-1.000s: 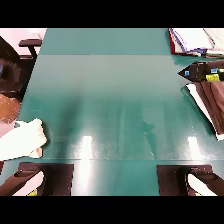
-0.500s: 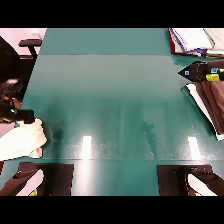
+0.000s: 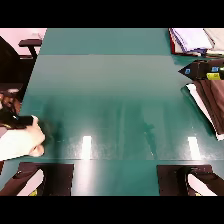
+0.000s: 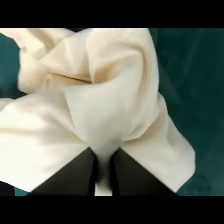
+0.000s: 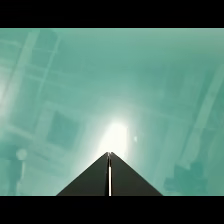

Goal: Fold the shirts.

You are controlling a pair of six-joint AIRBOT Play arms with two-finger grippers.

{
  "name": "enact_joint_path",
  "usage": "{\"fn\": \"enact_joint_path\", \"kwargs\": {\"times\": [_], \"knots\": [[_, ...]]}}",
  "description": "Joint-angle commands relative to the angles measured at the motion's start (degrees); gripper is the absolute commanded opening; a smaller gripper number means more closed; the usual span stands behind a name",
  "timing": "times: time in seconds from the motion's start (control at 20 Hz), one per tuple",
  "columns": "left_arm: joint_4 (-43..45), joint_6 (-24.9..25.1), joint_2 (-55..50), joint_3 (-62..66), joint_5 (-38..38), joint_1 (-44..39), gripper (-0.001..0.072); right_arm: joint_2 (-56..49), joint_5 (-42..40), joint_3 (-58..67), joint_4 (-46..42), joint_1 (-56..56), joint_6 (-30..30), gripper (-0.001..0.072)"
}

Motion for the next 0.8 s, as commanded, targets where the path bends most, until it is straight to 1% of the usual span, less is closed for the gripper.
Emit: {"fn": "enact_joint_path", "kwargs": {"times": [0.0, 0.15, 0.2, 0.35, 0.45, 0.5, 0.6, 0.75], "knots": [[-6.3, -0.2, 2.6, 16.3, -1.7, -0.1, 0.0024, 0.0, -0.5, 5.2, 0.1, 0.0, 0.0, 0.0015], [-17.6, 0.6, 3.5, 33.2, -1.4, -0.1, 0.0023, 0.0, -1.4, 12.0, 0.0, 0.0, 0.0, 0.0015], [-22.4, 1.9, 3.5, 37.1, -0.6, -0.1, 0.0023, -0.1, -1.7, 13.9, 0.0, 0.0, 0.0, 0.0016], [-35.8, 6.3, 3.3, 42.1, 4.3, -0.1, 0.0022, -0.2, -3.1, 17.5, -0.2, 0.0, 0.0, 0.0015], [-41.6, 8.3, 2.8, 42.1, 6.6, -0.1, 0.0022, -0.2, -3.8, 18.9, -1.7, 0.0, 0.0, 0.0016], [-42.6, 8.5, 1.9, 42.1, 6.4, -0.9, 0.0022, -0.2, -4.2, 19.5, -2.8, 0.0, 0.0, 0.0015], [-41.7, 8.5, -0.9, 42.1, 6.4, -7.5, 0.0021, -0.2, -4.5, 20.3, -5.0, 0.0, 0.0, 0.0015], [-37.0, 8.4, -7.9, 42.1, 6.8, -24.2, 0.0022, -0.2, -5.0, 20.2, -5.9, 0.0, 0.0, 0.0015]]}}
